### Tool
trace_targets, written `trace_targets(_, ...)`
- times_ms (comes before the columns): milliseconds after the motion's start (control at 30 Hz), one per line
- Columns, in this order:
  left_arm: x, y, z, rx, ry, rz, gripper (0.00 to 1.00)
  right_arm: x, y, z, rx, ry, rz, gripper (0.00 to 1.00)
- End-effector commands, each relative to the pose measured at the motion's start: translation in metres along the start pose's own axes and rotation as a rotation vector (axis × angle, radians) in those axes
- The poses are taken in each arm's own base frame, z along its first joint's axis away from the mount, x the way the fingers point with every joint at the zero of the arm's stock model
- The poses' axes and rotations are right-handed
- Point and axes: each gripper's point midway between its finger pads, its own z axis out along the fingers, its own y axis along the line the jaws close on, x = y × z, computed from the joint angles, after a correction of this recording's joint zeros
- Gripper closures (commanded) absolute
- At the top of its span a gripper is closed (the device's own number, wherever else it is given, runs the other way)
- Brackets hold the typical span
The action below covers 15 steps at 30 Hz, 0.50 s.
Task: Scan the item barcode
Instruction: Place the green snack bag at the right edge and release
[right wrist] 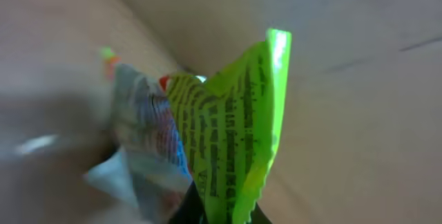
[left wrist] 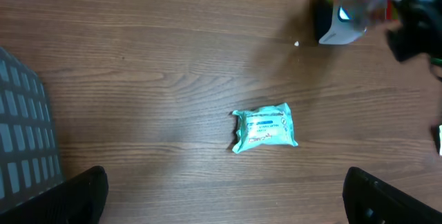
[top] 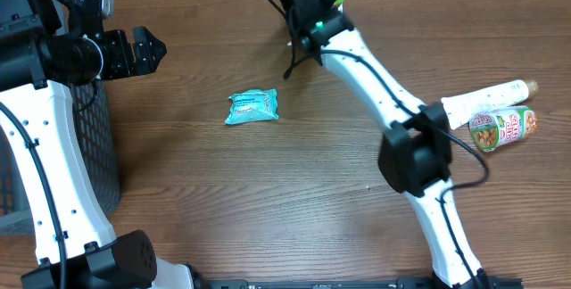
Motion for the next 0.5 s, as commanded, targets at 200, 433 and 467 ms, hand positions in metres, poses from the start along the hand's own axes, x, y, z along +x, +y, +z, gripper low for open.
trace_targets(200,-0.003,0.001,-0.004,-0.008,-0.015,-0.001,0.00,-0.058,-0.105,-0.213,-0.433,-0.426,0.490,0.96)
trace_targets(433,-0.003,0.001,-0.004,-0.008,-0.015,-0.001,0.00,0.069,-0.200,-0.176,-0.356,-0.134,1.066,0.96)
trace_targets(467,-0.003,0.001,-0.004,-0.008,-0.015,-0.001,0.00,0.100,-0.211,-0.162,-0.301,-0.055,1.143,0.96)
